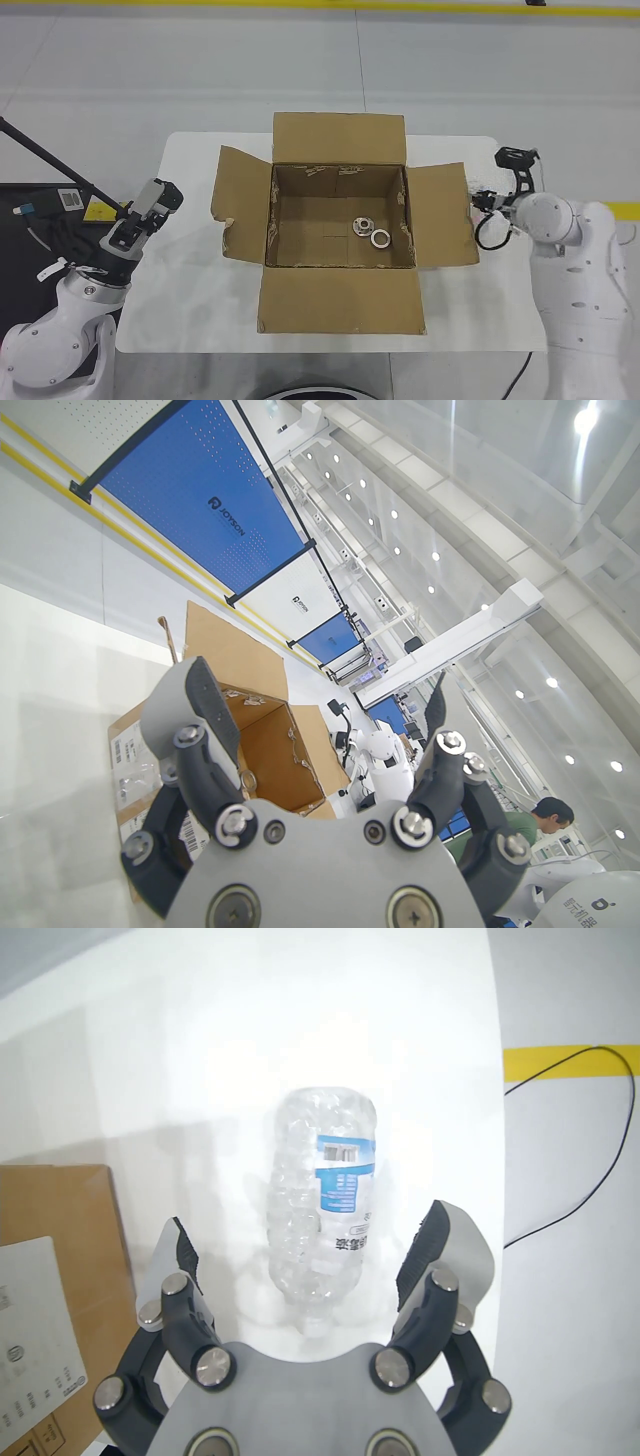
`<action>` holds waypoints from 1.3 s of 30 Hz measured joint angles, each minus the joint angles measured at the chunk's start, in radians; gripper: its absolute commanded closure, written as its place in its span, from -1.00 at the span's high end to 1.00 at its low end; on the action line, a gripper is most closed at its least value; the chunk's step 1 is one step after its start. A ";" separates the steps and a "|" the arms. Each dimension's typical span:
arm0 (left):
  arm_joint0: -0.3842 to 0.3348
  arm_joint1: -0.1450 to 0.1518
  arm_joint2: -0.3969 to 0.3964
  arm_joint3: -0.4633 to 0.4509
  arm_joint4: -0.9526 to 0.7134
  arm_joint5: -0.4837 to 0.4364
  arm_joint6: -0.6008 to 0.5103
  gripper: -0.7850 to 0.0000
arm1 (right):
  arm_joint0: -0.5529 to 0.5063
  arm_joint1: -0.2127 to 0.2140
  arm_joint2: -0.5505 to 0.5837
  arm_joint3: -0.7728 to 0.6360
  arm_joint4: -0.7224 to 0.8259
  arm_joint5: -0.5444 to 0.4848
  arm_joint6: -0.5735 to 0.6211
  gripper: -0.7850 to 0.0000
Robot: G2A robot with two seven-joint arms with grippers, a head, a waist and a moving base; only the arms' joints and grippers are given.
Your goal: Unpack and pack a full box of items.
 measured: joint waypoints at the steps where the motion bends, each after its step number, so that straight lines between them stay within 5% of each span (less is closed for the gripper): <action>1: 0.000 0.000 0.000 0.000 0.000 0.000 0.000 1.00 | -0.008 0.003 0.009 -0.042 -0.011 0.004 0.008 1.00; 10: 0.000 0.000 0.000 0.000 0.000 0.000 0.000 1.00 | -0.088 0.018 0.066 -0.458 -0.014 0.009 0.053 1.00; 16: 0.000 0.000 0.000 0.000 0.000 0.000 0.000 1.00 | -0.058 0.013 -0.072 -0.565 0.084 -0.093 0.054 1.00; 22: 0.000 0.000 0.000 0.000 0.000 0.000 0.000 1.00 | 0.059 -0.008 -0.327 -0.490 0.118 -0.158 0.076 0.95; 25: 0.000 0.000 0.000 0.000 0.000 0.000 0.000 1.00 | 0.131 -0.025 -0.457 -0.434 0.108 -0.170 0.117 0.43; 28: 0.000 0.000 0.000 0.000 0.000 0.000 0.000 1.00 | 0.192 -0.040 -0.559 -0.369 0.122 -0.179 0.178 0.47; 30: 0.000 0.000 0.000 0.000 0.000 0.000 0.000 1.00 | 0.231 -0.052 -0.610 -0.320 0.146 -0.179 0.211 0.16; 39: 0.000 0.000 0.000 0.000 0.000 0.000 0.000 1.00 | 0.317 -0.091 -0.758 -0.105 0.149 -0.135 0.262 0.06</action>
